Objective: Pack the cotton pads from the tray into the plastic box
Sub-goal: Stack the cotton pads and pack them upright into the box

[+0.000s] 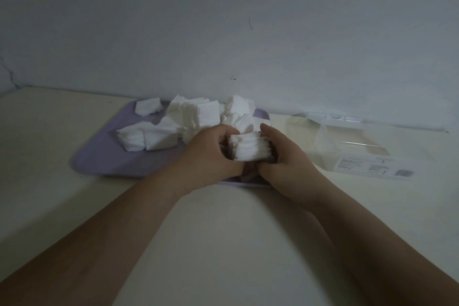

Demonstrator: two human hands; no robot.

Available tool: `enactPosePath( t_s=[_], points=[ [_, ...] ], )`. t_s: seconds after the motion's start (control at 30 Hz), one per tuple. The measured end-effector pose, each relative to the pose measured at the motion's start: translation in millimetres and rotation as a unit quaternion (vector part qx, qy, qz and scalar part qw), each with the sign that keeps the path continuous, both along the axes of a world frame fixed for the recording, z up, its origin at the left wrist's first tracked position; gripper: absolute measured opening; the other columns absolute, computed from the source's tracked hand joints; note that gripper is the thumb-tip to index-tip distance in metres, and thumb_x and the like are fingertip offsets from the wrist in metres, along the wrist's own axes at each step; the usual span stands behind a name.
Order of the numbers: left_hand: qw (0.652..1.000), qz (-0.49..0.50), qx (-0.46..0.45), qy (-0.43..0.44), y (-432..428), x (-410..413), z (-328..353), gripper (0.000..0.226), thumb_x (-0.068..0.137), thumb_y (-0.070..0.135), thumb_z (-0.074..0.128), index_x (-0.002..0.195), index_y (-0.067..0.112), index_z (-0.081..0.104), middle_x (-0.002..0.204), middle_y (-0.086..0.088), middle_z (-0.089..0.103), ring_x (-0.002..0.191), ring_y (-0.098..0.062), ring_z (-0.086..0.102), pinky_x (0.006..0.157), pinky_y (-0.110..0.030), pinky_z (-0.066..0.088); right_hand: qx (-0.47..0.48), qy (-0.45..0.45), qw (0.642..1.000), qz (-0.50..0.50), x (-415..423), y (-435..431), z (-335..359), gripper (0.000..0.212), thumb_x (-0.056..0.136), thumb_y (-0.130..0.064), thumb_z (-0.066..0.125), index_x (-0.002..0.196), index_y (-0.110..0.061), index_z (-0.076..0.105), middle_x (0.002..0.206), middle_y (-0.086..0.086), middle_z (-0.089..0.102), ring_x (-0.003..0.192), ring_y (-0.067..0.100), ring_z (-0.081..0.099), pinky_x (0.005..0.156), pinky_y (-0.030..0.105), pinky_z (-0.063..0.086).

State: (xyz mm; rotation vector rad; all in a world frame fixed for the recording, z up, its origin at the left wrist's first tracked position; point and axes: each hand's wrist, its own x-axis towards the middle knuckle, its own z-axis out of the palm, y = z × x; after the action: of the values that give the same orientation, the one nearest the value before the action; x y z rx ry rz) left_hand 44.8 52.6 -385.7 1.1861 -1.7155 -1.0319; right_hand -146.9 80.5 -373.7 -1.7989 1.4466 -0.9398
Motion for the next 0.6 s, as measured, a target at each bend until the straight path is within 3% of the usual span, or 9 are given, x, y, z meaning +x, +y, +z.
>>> enactPosePath(
  t_s=[0.07, 0.13, 0.27, 0.33, 0.43, 0.47, 0.53, 0.6],
  points=[
    [1.0, -0.004, 0.007, 0.004, 1.0, -1.2, 0.9, 0.065, 0.056, 0.028, 0.097, 0.115, 0.021, 0.068, 0.105, -0.002, 0.079, 0.099, -0.025, 0.077, 0.092, -0.053, 0.06, 0.006, -0.009, 1.0, 0.002, 3.1, -1.1, -2.5, 0.051, 0.077, 0.003, 0.057, 0.11, -0.036, 0.059, 0.092, -0.011, 0.066, 0.085, 0.003, 0.061, 0.079, 0.025, 0.051],
    [1.0, -0.009, -0.012, -0.011, 2.7, -4.6, 0.8, 0.058, 0.063, 0.021, 0.095, 0.115, 0.021, 0.068, 0.1, -0.002, 0.079, 0.094, -0.024, 0.077, 0.089, -0.052, 0.061, 0.015, -0.025, 0.999, 0.017, 5.1, -0.9, -3.0, 0.062, 0.069, -0.004, 0.056, 0.126, -0.027, 0.054, 0.099, -0.009, 0.065, 0.091, 0.011, 0.062, 0.08, 0.031, 0.053],
    [0.997, -0.024, -0.056, -0.039, 3.8, -11.7, -2.7, 0.041, 0.071, 0.02, 0.087, 0.106, 0.025, 0.067, 0.092, -0.002, 0.078, 0.086, -0.027, 0.076, 0.077, -0.055, 0.061, 0.028, -0.042, 0.998, 0.049, 7.2, 1.4, -2.3, 0.09, 0.062, -0.007, 0.049, 0.149, -0.028, 0.042, 0.121, -0.007, 0.061, 0.107, 0.01, 0.061, 0.083, 0.026, 0.051],
    [0.997, -0.027, -0.06, -0.041, 3.8, -12.1, -3.5, 0.042, 0.071, 0.022, 0.086, 0.108, 0.027, 0.067, 0.094, -0.001, 0.078, 0.088, -0.026, 0.076, 0.078, -0.054, 0.061, 0.026, -0.093, 0.995, 0.035, 9.5, 2.6, 0.2, 0.077, 0.065, -0.009, 0.053, 0.139, -0.027, 0.051, 0.118, -0.007, 0.061, 0.105, 0.011, 0.062, 0.083, 0.031, 0.054],
    [0.997, -0.026, -0.05, -0.045, 3.7, -9.2, -2.5, 0.051, 0.069, 0.026, 0.084, 0.117, 0.029, 0.066, 0.094, 0.002, 0.078, 0.084, -0.017, 0.076, 0.079, -0.044, 0.063, -0.004, -0.158, 0.987, -0.019, 10.0, 2.3, 3.2, 0.027, 0.085, -0.016, 0.063, 0.112, -0.016, 0.062, 0.1, 0.0, 0.067, 0.095, 0.014, 0.066, 0.088, 0.04, 0.054],
    [0.998, -0.027, -0.046, -0.043, 5.0, -9.0, -1.4, 0.05, 0.069, 0.027, 0.083, 0.117, 0.03, 0.067, 0.092, 0.002, 0.077, 0.08, -0.014, 0.075, 0.076, -0.039, 0.063, -0.007, -0.165, 0.986, -0.031, 9.2, 1.8, 2.5, 0.023, 0.094, -0.018, 0.061, 0.117, -0.014, 0.061, 0.105, 0.0, 0.069, 0.101, 0.013, 0.067, 0.096, 0.041, 0.053],
    [0.999, -0.023, -0.039, -0.017, 8.6, -11.7, 0.9, 0.039, 0.075, 0.028, 0.081, 0.112, 0.028, 0.069, 0.09, -0.002, 0.077, 0.077, -0.015, 0.074, 0.076, -0.039, 0.061, 0.001, -0.164, 0.986, -0.036, 8.4, 1.5, 0.6, 0.036, 0.102, -0.021, 0.054, 0.137, -0.02, 0.058, 0.127, -0.011, 0.067, 0.119, 0.006, 0.062, 0.111, 0.038, 0.047],
    [0.999, 0.011, -0.035, 0.015, 11.6, -14.5, 4.6, 0.031, 0.077, 0.037, 0.078, 0.106, 0.029, 0.07, 0.095, -0.001, 0.077, 0.08, -0.017, 0.074, 0.078, -0.039, 0.062, 0.0, -0.148, 0.988, -0.039, 10.0, 0.5, -1.6, 0.043, 0.102, -0.017, 0.052, 0.146, -0.021, 0.053, 0.139, -0.011, 0.062, 0.128, 0.005, 0.058, 0.116, 0.038, 0.041]
  ],
)
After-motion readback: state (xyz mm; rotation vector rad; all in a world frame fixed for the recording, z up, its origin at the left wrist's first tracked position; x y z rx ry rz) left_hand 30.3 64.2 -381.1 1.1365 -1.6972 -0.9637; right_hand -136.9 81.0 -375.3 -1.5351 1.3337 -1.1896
